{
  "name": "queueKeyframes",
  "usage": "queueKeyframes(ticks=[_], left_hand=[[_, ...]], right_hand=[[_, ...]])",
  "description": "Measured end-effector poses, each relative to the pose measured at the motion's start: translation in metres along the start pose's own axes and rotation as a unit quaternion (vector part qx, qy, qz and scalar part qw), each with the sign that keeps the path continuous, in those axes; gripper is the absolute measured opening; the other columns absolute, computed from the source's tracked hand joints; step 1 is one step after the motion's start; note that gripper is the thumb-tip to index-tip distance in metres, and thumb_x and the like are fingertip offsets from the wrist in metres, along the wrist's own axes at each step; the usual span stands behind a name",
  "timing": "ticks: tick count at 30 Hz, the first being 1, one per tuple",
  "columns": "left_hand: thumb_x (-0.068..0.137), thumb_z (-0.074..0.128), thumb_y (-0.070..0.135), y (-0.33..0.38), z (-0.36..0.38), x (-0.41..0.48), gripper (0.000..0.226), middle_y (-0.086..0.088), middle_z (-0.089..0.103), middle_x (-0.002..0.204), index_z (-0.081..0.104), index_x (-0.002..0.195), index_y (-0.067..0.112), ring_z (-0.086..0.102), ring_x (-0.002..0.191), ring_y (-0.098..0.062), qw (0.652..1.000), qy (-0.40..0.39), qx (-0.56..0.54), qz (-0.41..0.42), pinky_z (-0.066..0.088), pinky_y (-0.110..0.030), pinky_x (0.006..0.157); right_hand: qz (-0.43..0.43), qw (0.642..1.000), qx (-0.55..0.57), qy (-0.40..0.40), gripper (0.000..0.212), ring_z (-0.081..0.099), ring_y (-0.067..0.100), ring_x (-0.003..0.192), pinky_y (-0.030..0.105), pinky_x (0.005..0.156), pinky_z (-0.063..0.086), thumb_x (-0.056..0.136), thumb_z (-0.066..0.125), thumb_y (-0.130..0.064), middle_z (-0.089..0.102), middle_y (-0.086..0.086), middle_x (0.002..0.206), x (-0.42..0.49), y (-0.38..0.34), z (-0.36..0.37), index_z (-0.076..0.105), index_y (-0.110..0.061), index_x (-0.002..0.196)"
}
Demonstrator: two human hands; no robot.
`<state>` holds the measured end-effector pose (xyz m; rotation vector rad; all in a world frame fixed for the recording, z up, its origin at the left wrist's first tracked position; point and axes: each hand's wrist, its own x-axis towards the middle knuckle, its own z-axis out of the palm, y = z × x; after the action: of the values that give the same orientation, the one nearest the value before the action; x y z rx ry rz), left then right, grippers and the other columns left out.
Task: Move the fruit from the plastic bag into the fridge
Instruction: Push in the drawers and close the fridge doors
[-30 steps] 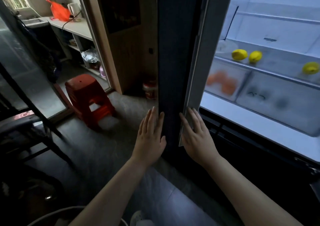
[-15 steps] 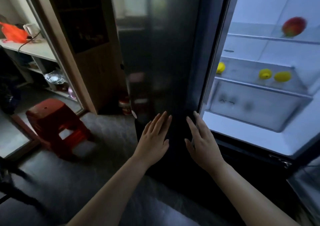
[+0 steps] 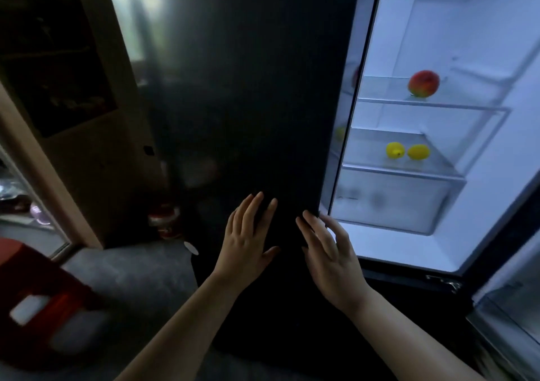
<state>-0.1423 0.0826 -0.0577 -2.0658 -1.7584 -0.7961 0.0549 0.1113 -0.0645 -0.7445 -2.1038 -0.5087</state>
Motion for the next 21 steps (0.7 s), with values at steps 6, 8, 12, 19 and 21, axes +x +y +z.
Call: queueKeyframes(ticks=[6, 8, 12, 19, 21], left_hand=[[0.068, 0.077, 0.044, -0.003, 0.014, 0.016, 0.108, -0.013, 0.019, 0.149, 0.010, 0.150, 0.022, 0.023, 0.136, -0.033, 0.998, 0.037, -0.026, 0.041, 0.027, -0.049, 0.108], [0.067, 0.077, 0.045, -0.003, 0.020, 0.021, 0.108, -0.013, 0.021, 0.148, 0.011, 0.149, 0.023, 0.025, 0.135, -0.034, 0.998, 0.039, -0.022, 0.045, 0.026, -0.049, 0.108], [0.064, 0.080, 0.042, -0.001, 0.029, 0.031, 0.106, -0.014, 0.023, 0.147, 0.020, 0.148, 0.019, 0.029, 0.132, -0.035, 0.998, 0.041, -0.014, 0.045, 0.030, -0.052, 0.106], [0.065, 0.078, 0.029, 0.000, 0.047, 0.065, 0.097, -0.014, 0.022, 0.151, 0.027, 0.147, 0.015, 0.028, 0.134, -0.035, 0.997, 0.024, -0.010, 0.067, 0.036, -0.052, 0.102], [0.065, 0.078, 0.025, 0.000, 0.053, 0.077, 0.097, -0.014, 0.021, 0.152, 0.027, 0.147, 0.016, 0.027, 0.134, -0.035, 0.998, 0.017, -0.004, 0.065, 0.038, -0.053, 0.101]], right_hand=[[0.030, 0.999, -0.044, -0.003, 0.049, 0.036, 0.026, 0.134, 0.035, 0.112, 0.031, 0.087, 0.061, -0.003, 0.033, 0.005, 0.147, 0.005, 0.008, 0.002, 0.049, -0.004, 0.135], [0.048, 0.997, -0.052, -0.005, 0.049, 0.036, 0.026, 0.134, 0.035, 0.111, 0.033, 0.087, 0.061, -0.002, 0.034, 0.005, 0.146, 0.007, 0.010, 0.003, 0.049, -0.005, 0.135], [0.082, 0.993, -0.084, -0.020, 0.047, 0.036, 0.025, 0.134, 0.034, 0.112, 0.031, 0.091, 0.055, -0.005, 0.033, 0.005, 0.147, 0.010, 0.016, 0.008, 0.047, -0.007, 0.137], [0.149, 0.966, -0.174, -0.116, 0.047, 0.030, 0.027, 0.140, 0.035, 0.116, 0.023, 0.095, 0.040, -0.015, 0.029, 0.010, 0.153, 0.027, 0.038, 0.025, 0.040, -0.007, 0.142], [0.167, 0.960, -0.173, -0.145, 0.049, 0.030, 0.028, 0.139, 0.037, 0.113, 0.029, 0.093, 0.036, -0.016, 0.028, 0.011, 0.153, 0.035, 0.046, 0.029, 0.041, -0.006, 0.141]])
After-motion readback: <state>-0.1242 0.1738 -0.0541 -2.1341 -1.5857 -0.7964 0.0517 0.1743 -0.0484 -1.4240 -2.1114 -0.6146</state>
